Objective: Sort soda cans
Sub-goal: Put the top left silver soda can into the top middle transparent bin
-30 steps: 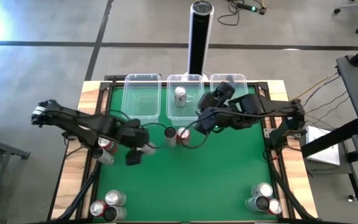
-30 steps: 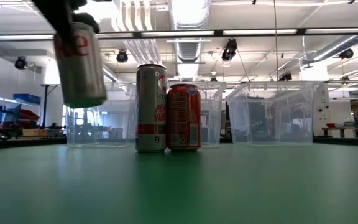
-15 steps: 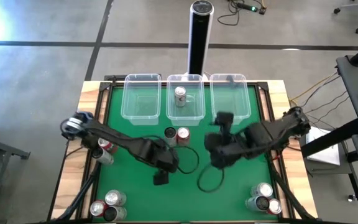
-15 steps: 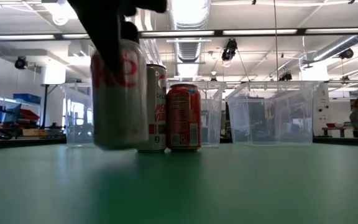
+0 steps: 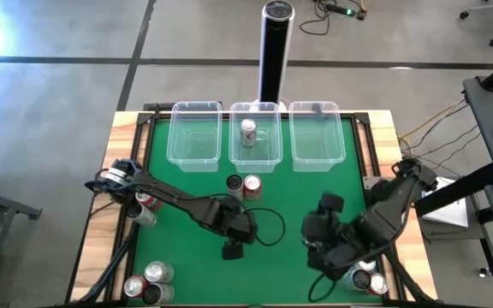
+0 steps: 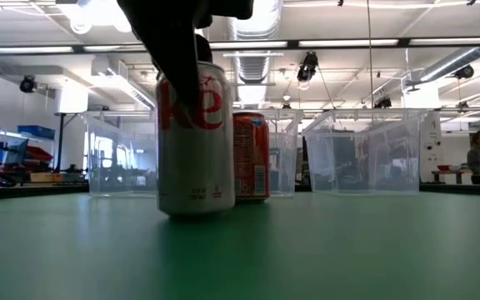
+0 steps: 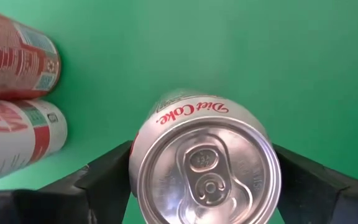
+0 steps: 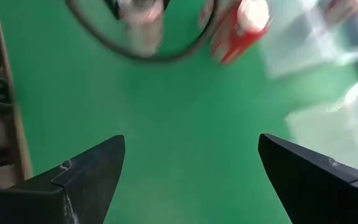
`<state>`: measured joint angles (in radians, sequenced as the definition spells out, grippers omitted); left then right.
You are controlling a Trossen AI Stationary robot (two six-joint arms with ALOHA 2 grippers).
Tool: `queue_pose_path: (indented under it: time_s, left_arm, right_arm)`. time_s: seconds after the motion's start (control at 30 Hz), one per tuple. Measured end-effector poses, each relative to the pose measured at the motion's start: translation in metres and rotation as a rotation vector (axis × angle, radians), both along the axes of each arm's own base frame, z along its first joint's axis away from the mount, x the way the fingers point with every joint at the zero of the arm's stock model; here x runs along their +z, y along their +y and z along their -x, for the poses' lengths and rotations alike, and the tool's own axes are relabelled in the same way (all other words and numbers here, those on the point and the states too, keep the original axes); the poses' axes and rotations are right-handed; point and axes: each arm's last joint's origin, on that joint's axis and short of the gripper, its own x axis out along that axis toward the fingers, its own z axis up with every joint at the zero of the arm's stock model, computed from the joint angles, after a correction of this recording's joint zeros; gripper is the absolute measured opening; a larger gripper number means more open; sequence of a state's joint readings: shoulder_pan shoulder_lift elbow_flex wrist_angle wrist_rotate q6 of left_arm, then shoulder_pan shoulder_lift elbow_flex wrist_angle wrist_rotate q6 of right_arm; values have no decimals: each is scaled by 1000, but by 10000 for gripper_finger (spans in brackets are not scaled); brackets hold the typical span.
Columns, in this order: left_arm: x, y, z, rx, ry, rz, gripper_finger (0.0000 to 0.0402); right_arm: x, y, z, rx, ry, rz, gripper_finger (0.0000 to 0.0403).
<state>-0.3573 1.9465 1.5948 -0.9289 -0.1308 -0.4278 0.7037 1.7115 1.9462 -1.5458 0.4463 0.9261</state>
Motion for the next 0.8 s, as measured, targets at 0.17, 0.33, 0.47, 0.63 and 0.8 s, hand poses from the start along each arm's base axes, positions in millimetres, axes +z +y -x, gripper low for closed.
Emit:
queue_pose_path:
  time_s: [0.17,0.33,0.47,0.63,0.8]
  left_arm:
    - [0,1,0,-34,12,-34,355]
    - [11,5,13,-64,106,-74,363]
    - [32,4,29,-82,81,-67,365]
    - [47,-5,55,-117,64,-58,365]
    - [55,-11,79,-75,0,3,366]
  right_arm:
    - [-25,22,-4,5,-51,-85,364]
    - [-48,30,-24,0,-195,-140,364]
    - [-62,29,-40,-28,-379,-56,364]
    - [-83,7,-65,-52,-443,-7,364]
    - [-102,-10,-85,-19,-523,9,364]
